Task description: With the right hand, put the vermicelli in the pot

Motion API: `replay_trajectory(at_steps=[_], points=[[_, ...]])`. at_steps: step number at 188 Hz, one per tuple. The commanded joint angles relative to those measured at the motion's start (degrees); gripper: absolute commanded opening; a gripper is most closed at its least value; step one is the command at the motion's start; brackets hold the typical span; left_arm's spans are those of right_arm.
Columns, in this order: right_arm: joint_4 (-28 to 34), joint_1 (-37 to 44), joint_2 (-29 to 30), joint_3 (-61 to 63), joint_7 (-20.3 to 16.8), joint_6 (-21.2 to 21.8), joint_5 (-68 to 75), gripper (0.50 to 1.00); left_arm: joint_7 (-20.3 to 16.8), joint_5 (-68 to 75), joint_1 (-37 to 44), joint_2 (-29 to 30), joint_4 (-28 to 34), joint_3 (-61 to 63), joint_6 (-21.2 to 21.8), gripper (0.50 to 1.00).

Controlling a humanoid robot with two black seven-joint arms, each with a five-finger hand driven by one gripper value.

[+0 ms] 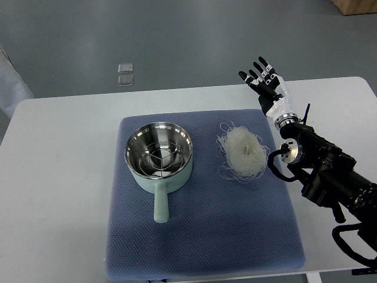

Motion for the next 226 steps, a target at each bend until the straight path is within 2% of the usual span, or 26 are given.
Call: replay_trajectory(at_steps=[1,226], points=[[-0.07,0.00,0.00,0.00,0.00,0.00,0.01,0.928,0.00,0.00,0.00,0.00,0.05,0.00,0.05,1.000],[-0.07,0.09,0.00,0.26,0.00,0.00,-0.08,0.928,0.00,0.00,-0.09,0.00,0.22,0.27,0.40,1.000]])
